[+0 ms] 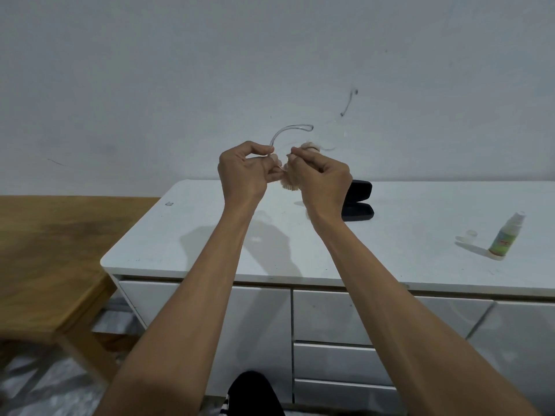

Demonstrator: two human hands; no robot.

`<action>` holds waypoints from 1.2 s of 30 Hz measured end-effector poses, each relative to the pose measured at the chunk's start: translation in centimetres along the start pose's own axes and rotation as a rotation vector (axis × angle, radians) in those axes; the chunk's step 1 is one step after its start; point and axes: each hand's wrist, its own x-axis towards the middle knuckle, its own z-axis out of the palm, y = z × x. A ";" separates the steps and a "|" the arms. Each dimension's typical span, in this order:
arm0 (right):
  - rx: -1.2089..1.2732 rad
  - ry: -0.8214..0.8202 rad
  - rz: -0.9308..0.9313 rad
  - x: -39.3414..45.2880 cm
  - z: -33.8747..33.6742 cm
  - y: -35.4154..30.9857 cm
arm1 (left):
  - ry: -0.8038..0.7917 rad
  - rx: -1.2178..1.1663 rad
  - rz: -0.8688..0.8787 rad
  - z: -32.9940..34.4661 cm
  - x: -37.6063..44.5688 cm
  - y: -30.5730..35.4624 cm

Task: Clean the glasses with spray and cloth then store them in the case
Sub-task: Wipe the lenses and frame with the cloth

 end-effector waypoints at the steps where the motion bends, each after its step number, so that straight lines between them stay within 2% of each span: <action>1: -0.002 0.006 -0.003 0.1 0.0 0.0 | -0.003 0.008 0.008 0.1 0.0 0.2; 10: 0.069 -0.015 0.031 1.1 0.9 -0.5 | -0.005 -0.050 0.032 1.0 -0.2 0.9; 17: 0.150 -0.121 0.079 0.8 1.2 0.0 | 0.018 -0.012 0.032 1.1 -0.1 0.1; 23: 0.058 -0.220 0.072 0.9 0.4 0.5 | 0.024 0.039 0.001 0.3 -0.1 -0.6; 30: 0.009 -0.190 0.078 0.6 -0.8 1.4 | 0.061 0.065 -0.012 0.0 0.3 -1.2; 36: -0.034 -0.183 -0.004 0.8 -1.7 0.8 | 0.111 0.114 0.110 0.1 0.8 -1.1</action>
